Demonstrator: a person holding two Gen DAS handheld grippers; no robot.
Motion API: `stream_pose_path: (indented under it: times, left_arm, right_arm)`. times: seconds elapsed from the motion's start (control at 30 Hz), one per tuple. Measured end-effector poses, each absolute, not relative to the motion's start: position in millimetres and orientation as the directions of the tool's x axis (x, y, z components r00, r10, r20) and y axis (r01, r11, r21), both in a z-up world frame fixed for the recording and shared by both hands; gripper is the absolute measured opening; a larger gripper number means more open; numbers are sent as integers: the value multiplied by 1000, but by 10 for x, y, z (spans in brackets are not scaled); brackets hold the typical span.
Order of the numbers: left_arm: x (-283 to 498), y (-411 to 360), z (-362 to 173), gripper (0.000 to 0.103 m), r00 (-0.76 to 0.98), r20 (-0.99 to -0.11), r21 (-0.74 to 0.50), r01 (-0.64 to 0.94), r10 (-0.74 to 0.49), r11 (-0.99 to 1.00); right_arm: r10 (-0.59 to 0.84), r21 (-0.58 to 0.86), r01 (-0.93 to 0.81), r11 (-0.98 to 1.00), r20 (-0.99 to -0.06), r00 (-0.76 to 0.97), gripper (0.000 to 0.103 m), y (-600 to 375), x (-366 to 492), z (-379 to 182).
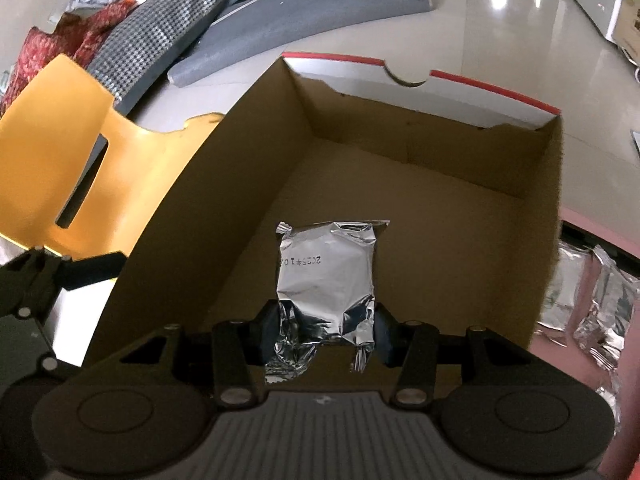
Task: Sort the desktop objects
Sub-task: 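Close the right gripper on the silver packet and lift it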
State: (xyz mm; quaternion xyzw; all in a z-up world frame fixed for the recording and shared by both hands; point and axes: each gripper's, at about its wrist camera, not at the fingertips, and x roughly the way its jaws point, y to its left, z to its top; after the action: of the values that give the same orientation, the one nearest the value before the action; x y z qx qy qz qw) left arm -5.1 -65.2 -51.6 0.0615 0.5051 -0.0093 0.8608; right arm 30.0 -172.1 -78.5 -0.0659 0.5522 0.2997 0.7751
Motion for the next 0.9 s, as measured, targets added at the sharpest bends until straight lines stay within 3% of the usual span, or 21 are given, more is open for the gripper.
stream_pose_path:
  times: [0.2,0.9]
  left_arm:
    - [-54,-745,-532,103,497,-864,143,101,75,984]
    - [-75,-1047,-315,103,582,-813,117,171,-5,978]
  right_arm:
    - [415,254,-517,817,-883,222,48,-1812,328,-700]
    - [448,273,-516,812,-858,251,48,-2076,245,-507]
